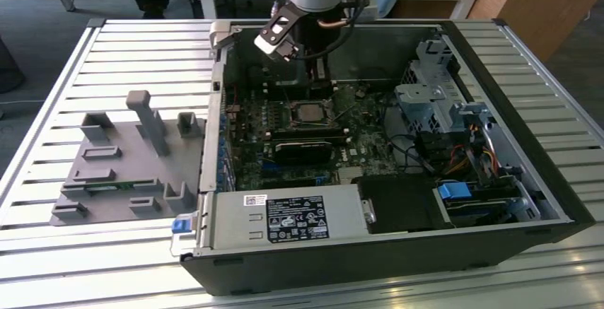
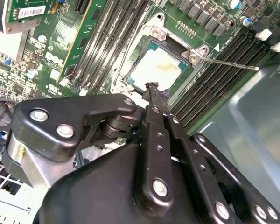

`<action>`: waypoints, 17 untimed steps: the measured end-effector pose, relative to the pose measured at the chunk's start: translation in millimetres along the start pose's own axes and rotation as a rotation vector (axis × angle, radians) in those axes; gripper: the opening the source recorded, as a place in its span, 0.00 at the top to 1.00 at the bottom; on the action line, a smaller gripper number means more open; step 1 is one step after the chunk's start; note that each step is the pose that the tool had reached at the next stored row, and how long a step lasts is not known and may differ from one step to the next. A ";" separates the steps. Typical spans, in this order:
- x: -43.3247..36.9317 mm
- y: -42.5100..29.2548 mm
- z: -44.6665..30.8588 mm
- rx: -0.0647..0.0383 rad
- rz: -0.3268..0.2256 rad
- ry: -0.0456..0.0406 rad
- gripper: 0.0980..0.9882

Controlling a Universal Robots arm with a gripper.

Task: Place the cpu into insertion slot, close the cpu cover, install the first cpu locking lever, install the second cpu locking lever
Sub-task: 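Close the cpu cover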

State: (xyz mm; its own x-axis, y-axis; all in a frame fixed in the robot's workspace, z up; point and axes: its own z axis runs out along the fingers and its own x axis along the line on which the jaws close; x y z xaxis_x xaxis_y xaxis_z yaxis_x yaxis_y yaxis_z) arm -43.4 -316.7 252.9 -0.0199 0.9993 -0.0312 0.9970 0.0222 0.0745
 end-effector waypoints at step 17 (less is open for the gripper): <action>-0.4 12.7 -2.3 0.026 -0.001 0.0044 0.99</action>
State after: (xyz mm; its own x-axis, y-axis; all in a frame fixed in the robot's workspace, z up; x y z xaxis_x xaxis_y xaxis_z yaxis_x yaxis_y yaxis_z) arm -30.9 -316.8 256.1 -0.0207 0.9994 -0.0269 0.9986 0.0220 0.0486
